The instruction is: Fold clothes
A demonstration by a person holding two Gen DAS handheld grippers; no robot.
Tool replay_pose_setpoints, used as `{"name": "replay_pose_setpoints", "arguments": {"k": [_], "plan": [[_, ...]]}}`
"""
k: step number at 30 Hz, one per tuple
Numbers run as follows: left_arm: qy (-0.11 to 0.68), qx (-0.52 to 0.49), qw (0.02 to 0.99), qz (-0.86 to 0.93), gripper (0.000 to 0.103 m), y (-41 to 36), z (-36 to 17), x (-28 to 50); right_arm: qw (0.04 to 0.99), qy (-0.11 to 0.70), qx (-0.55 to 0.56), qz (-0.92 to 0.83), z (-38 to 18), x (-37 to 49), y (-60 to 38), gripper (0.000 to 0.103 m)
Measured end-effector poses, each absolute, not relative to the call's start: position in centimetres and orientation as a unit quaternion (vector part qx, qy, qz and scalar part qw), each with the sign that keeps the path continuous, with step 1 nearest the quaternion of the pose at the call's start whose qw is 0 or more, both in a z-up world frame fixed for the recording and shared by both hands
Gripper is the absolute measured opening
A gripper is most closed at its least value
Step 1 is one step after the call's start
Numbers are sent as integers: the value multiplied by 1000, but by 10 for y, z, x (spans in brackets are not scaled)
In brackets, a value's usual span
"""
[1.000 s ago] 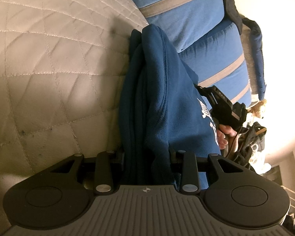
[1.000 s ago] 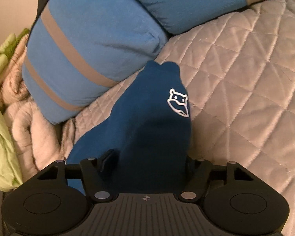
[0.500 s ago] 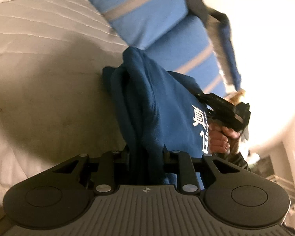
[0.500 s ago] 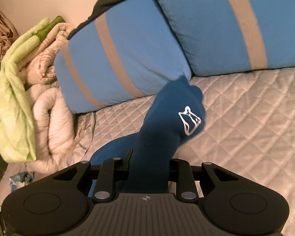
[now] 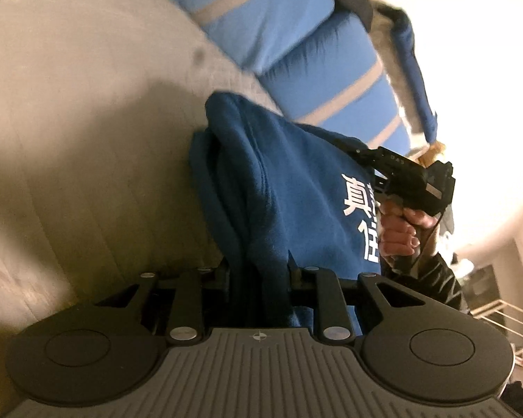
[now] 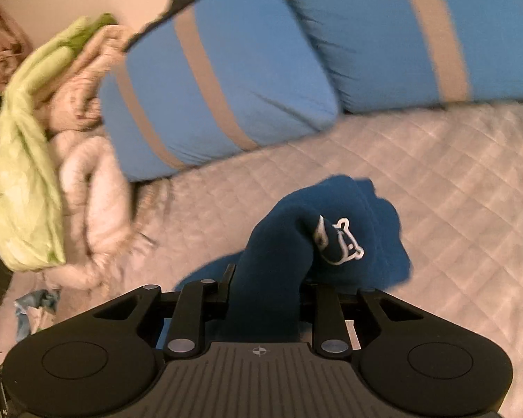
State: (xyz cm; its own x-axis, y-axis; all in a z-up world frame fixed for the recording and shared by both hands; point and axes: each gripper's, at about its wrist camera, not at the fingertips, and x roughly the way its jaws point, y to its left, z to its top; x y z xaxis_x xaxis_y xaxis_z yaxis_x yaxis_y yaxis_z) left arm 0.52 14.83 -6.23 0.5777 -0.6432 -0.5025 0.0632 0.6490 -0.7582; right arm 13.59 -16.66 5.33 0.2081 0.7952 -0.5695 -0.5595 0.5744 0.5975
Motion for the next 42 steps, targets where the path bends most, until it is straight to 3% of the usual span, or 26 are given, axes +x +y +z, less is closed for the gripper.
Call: {"name": "replay_pose_setpoints", "arguments": {"k": [5,6,7,8,9,24,34,42], "plan": [[292,-308,895,-136,30,197,5,38,784,357,95,499,122,158,-84,31],[267,-280,916,-111,42,203,16,43,799,327,73,499,136,160,-68,42],[240,-250,934,-85,53,208,27,48,815,302,51,491,144,160,-57,77],[227,-228,945,-54,74,212,33,52,831,279,31,481,151,160,-47,103],[227,-216,949,-39,79,214,33,54,845,262,14,467,151,157,-43,102],[285,-175,942,-25,79,179,-13,12,877,240,-143,390,92,81,-135,103],[263,-65,962,-42,79,123,5,-20,900,248,-154,324,102,41,-199,103],[268,-46,961,-55,79,99,4,-23,922,253,-151,251,103,24,-243,103]]}}
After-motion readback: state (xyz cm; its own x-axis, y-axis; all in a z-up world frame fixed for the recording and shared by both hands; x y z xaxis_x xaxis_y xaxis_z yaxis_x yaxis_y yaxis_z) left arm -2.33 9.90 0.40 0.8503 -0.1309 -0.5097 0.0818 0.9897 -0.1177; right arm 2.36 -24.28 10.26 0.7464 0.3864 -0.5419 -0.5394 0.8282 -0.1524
